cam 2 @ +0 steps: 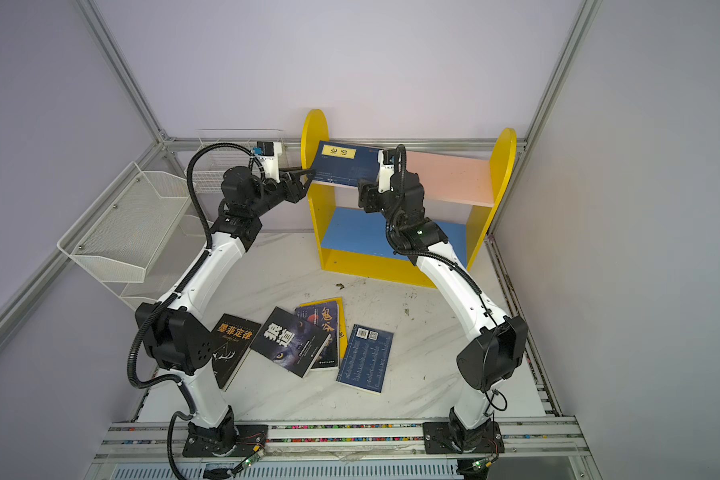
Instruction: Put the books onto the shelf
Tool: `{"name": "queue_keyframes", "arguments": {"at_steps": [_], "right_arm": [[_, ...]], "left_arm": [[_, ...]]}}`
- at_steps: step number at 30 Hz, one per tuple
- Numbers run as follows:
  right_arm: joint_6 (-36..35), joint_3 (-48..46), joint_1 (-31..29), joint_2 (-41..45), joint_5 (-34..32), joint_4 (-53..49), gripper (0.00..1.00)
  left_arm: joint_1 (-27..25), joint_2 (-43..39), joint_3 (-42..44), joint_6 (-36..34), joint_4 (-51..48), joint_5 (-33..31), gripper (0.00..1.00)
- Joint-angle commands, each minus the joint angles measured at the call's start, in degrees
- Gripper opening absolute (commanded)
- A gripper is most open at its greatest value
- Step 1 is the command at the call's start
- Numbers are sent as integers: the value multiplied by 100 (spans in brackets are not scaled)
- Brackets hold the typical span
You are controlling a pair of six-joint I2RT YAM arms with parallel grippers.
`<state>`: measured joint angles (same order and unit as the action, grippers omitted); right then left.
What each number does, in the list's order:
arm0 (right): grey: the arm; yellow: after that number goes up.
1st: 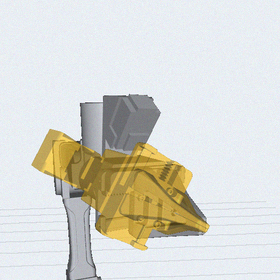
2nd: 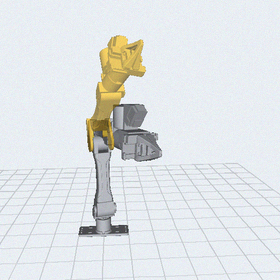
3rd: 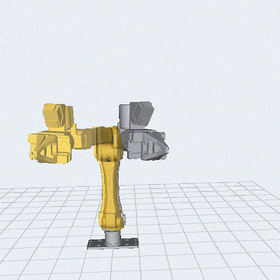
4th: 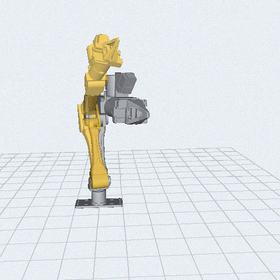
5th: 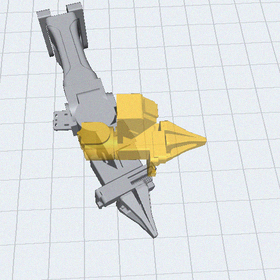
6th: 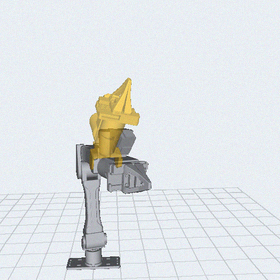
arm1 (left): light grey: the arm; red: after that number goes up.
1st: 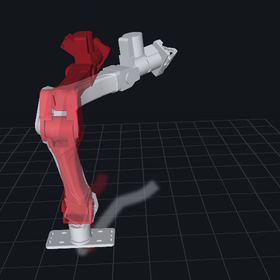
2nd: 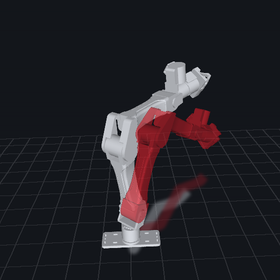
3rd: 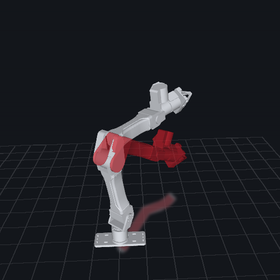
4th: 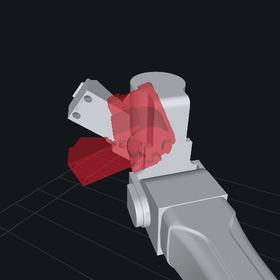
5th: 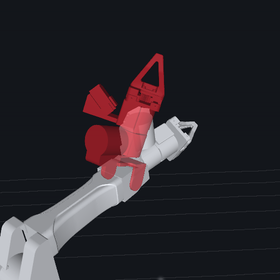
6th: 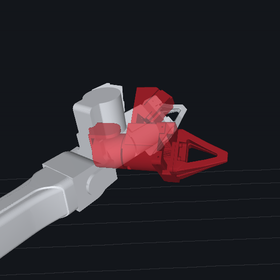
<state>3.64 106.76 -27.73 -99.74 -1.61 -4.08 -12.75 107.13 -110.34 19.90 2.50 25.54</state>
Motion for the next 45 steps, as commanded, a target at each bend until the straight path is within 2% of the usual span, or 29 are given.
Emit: {"name": "queue_keyframes", "arguments": {"at_steps": [1, 15, 22, 38, 41, 45], "right_arm": [[7, 73, -53, -79, 48, 95, 72], [-66, 187, -114, -128, -109, -11, 70], [-102, 394, -118, -233, -143, -110, 70], [-95, 519, -142, -323, -105, -131, 71], [-87, 483, -137, -143, -201, -180, 79], [-36, 236, -141, 372, -600, -610, 83]], "left_arm": [[36, -339, 117, -137, 186, 167, 52], [19, -333, 130, -464, -125, 241, 49], [-8, -264, -20, -696, -311, 17, 48], [-34, -410, 157, -669, -233, -134, 46], [-43, -787, 551, -500, -47, -94, 54], [-43, -1500, 1369, -170, -75, 41, 75]]}}
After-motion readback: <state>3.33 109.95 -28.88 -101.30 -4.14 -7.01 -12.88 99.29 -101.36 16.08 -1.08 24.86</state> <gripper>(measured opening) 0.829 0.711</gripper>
